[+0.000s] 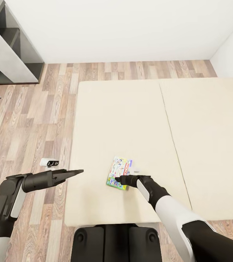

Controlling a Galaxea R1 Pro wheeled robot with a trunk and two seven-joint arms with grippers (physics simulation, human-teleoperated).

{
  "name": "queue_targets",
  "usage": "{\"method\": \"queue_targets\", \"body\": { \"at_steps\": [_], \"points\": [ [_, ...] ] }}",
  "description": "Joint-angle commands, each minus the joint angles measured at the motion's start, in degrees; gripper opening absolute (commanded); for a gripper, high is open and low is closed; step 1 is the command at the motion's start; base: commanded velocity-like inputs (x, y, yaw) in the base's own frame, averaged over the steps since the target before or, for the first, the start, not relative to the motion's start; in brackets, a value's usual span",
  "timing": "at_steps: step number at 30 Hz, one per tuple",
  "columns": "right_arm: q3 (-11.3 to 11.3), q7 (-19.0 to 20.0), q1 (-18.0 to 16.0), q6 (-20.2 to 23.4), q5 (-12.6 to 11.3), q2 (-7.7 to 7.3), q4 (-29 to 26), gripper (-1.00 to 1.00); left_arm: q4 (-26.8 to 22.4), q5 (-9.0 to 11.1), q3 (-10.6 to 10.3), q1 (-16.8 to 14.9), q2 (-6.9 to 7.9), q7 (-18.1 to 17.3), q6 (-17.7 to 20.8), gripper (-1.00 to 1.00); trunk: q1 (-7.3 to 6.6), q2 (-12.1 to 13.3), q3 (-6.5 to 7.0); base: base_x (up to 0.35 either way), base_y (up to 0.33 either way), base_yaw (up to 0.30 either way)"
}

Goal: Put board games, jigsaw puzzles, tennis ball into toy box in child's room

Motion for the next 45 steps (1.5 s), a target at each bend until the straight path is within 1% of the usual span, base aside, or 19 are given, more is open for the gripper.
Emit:
{"method": "queue_targets", "body": {
  "at_steps": [1, 45],
  "points": [
    [0.2, -0.1, 0.0, 0.3, -0.5, 0.00, 0.0, 1.00, 0.0, 0.0, 0.0, 0.0, 0.03, -0.2, 0.6, 1.00, 0.03, -0.1, -0.06, -0.007, 0.004, 0.000],
    [0.2, -0.1, 0.0, 0.3, -0.5, 0.00, 0.0, 1.00, 0.0, 0.0, 0.0, 0.0, 0.03, -0.2, 0.6, 1.00, 0.03, -0.1, -0.06, 0.000, 0.012, 0.000]
  ]
}}
